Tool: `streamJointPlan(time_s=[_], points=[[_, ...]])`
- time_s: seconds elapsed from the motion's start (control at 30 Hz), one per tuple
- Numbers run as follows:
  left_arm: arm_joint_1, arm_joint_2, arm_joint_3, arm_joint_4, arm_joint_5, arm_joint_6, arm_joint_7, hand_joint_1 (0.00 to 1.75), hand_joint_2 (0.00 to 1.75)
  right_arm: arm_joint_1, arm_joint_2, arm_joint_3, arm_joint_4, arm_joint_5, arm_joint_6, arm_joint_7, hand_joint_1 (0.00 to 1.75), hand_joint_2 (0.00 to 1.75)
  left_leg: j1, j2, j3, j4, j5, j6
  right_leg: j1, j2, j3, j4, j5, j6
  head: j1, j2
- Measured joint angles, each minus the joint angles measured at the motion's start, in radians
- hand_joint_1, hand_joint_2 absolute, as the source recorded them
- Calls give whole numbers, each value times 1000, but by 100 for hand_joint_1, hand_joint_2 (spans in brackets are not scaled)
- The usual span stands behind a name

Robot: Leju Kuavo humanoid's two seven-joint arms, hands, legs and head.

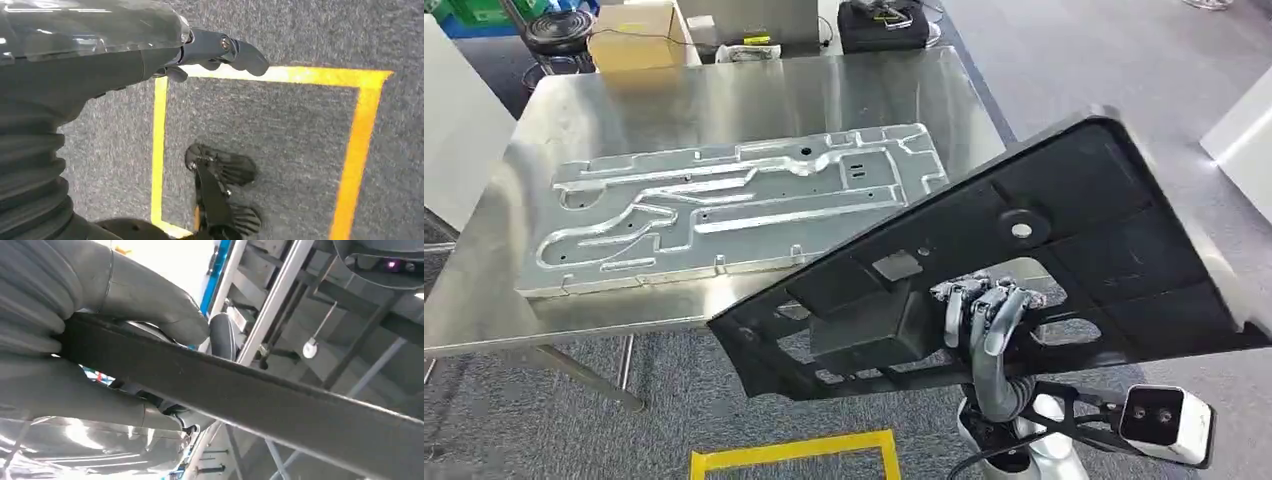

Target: Take the parts from the cabinet and place them on the table.

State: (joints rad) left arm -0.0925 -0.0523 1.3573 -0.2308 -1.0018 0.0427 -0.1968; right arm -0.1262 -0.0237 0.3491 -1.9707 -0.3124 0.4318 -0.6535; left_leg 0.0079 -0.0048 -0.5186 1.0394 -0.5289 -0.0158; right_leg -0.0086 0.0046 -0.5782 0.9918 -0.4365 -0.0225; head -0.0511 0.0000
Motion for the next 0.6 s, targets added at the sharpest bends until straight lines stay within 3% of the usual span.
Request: streamJointPlan(time_s=[0.03, 0.1, 0.13, 0.17, 0.2, 0.27, 0.3, 0.33, 0.43, 0.5, 0.53, 0.6], points=[[0, 0, 0, 0, 1, 0, -1, 0, 175, -4, 0, 2, 0, 2, -1, 0, 175, 175, 2, 0, -34, 68, -35, -2, 1, -2, 5, 0, -4, -4, 0, 0], [2, 3, 0, 0, 2, -3, -2, 0, 175, -4, 0, 3, 0, 7, -8, 0, 175, 175, 4, 0, -130, 231, -96, -8, 4, -2, 12, 1, -14, -7, 0, 0], [4, 4, 0, 0, 3, -6, -2, 0, 175, -4, 0, 4, -1, 10, -13, 0, 175, 175, 4, 0, -169, 282, -100, -10, 5, -1, 15, 3, -19, -8, 0, 0], [7, 6, 0, 0, 4, -7, -2, 0, 175, -4, -1, 5, -5, 13, -21, 0, 175, 175, 4, 0, -180, 279, -76, -10, 6, 0, 22, 3, -24, -7, 0, 0], [8, 6, 0, 0, 5, -8, -2, 0, 175, -5, -2, 5, -6, 16, -25, -1, 175, 175, 4, 0, -165, 225, -27, -8, 6, 1, 31, 4, -31, -6, 0, 0], [7, 9, 0, 0, 6, -11, -2, 0, 175, -5, -5, 5, -17, 24, -31, -2, 175, 175, 4, 1, -93, 44, 89, -4, 6, 1, 52, 6, -47, -1, 0, 0], [7, 11, 0, 0, 6, -11, -3, 0, 175, -6, -5, 5, -20, 27, -35, -2, 175, 175, 4, 1, -66, -14, 101, 3, 5, 0, 57, 6, -55, 3, 0, 0], [6, 11, 0, 0, 7, -11, -4, 0, 175, -10, -6, 5, -25, 34, -38, -2, 175, 175, -4, 1, -58, -28, 89, 7, 11, 3, 58, 11, -59, 10, 0, 0], [9, 11, 0, 0, 16, -11, -8, 0, 175, -20, -7, -5, -44, 33, -52, -2, 175, 175, -5, -1, -64, -25, 86, 24, 9, 3, 57, 5, -61, 23, 0, 0], [7, 8, 1, 0, 25, -11, -17, 0, 175, -65, -15, -41, -28, -33, -42, 0, 175, 175, 3, 0, -52, -38, 89, 34, 7, 2, 52, 30, -78, 36, 1, 0], [5, 8, 2, 0, 26, -11, -20, 0, 175, -96, -17, -71, -10, -54, -21, 1, 175, 175, 3, 2, -52, -38, 87, 40, 5, 1, 21, 86, -106, 41, 0, 0], [4, 6, 2, 0, 29, -11, -27, 0, 175, -134, -19, -127, 28, -56, -1, 3, 175, 175, 3, 2, -50, -37, 85, 43, 1, 1, -75, 252, -168, 49, 0, 0]])
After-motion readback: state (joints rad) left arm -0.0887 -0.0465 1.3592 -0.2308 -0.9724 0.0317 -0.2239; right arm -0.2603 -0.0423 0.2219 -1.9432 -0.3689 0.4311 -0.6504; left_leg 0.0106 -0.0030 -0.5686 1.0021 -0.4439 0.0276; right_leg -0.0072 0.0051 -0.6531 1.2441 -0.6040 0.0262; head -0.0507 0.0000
